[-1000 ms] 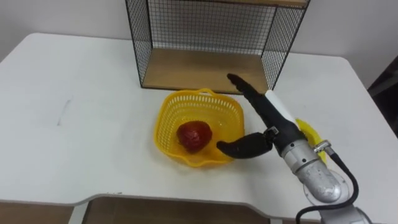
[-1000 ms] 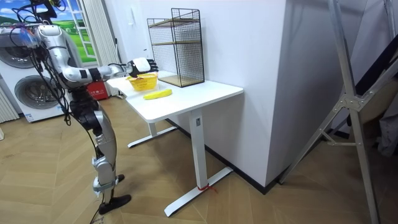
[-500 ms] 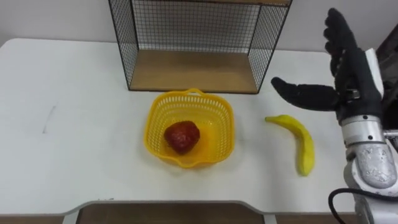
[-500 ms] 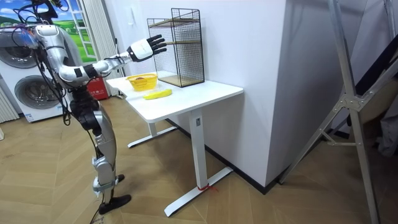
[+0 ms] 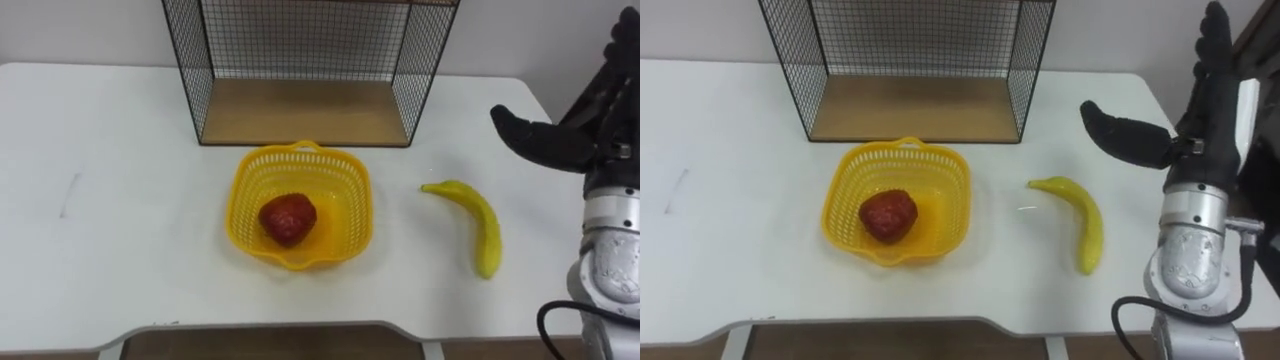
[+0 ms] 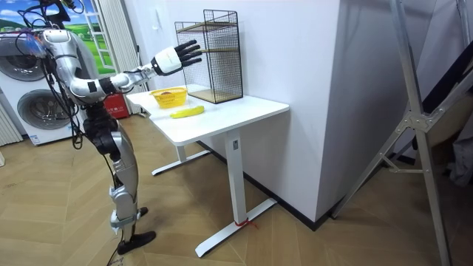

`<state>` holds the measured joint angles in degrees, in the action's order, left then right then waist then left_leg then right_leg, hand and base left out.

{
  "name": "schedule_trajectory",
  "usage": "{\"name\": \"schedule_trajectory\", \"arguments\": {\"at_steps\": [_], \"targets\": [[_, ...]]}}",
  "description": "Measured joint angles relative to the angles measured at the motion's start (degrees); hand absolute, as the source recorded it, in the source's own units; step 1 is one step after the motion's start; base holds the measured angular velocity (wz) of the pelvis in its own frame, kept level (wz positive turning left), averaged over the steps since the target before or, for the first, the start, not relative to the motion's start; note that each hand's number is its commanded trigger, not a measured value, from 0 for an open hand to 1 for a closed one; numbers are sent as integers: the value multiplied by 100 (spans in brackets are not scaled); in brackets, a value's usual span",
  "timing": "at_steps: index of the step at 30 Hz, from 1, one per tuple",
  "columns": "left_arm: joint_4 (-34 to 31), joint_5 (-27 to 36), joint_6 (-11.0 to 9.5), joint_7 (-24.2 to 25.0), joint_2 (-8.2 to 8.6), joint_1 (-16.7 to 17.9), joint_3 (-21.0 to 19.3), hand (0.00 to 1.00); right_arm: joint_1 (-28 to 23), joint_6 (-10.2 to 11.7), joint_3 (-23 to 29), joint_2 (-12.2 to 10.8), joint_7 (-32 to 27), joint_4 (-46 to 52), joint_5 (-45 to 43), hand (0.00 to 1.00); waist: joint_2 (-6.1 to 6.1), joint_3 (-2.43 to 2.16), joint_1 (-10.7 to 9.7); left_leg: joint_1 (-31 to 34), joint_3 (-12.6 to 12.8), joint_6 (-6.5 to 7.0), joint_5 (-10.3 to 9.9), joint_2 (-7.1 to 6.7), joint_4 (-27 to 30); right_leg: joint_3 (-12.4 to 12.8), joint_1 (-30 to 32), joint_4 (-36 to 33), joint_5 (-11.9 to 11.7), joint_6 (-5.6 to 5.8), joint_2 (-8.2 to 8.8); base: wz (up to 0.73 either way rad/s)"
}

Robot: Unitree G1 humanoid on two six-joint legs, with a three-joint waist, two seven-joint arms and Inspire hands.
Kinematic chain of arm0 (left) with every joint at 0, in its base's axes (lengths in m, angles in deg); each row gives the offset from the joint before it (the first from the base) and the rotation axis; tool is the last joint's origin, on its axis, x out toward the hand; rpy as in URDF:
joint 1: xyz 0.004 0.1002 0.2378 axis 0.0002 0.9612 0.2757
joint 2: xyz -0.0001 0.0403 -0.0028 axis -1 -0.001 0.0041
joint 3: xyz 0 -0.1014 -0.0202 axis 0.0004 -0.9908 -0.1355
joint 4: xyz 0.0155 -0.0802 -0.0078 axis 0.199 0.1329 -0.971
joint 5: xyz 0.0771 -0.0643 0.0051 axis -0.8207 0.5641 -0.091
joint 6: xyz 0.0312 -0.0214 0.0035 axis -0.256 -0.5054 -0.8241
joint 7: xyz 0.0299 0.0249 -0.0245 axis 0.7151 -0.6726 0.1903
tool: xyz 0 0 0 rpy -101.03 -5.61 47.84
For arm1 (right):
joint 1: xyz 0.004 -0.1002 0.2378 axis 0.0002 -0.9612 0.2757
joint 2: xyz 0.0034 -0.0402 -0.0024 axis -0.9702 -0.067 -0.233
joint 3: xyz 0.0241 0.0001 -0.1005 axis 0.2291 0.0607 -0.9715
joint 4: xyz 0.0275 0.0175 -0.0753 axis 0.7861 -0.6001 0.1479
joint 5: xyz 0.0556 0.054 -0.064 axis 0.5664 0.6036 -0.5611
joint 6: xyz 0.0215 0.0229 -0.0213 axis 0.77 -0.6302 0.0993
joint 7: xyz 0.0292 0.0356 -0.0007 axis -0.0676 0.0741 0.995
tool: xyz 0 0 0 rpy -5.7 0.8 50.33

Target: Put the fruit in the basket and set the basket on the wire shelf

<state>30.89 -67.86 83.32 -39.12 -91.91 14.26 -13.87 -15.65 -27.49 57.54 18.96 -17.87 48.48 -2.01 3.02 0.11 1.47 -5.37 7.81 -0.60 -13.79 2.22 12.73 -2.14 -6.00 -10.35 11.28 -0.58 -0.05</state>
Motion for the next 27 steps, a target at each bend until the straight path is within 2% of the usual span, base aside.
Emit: {"name": "schedule_trajectory", "arguments": {"at_steps": [2,11,17,22,27], "targets": [[-4,-5,0,8,-2,-8,1,0,-39,-96,-48,0,3,-188,-7,0,-2,-1,0,-3,-1,0,0,-1,2,0,-15,13,0,0,-1,0],[-216,-6,7,130,-31,24,-1,0,-58,-122,-260,25,507,-1116,-7,0,3,-8,21,-27,-1,0,0,1,6,12,-40,45,-2,-1,-1,0],[-218,-5,24,115,-39,36,9,0,-60,-306,-522,28,826,-1454,-10,0,21,-7,33,-26,-9,0,0,0,4,14,-40,47,-2,-1,-2,0],[-287,-4,103,109,-51,29,10,0,-59,-315,-754,43,914,-1531,-200,0,31,-12,39,-15,-21,0,0,0,7,-11,-47,60,-1,-1,-1,1],[-368,-6,126,83,-54,43,7,0,-77,-367,-946,41,1156,-2196,-428,0,34,-17,53,-21,-41,0,0,0,16,-23,-70,59,-2,-1,1,1]]}}
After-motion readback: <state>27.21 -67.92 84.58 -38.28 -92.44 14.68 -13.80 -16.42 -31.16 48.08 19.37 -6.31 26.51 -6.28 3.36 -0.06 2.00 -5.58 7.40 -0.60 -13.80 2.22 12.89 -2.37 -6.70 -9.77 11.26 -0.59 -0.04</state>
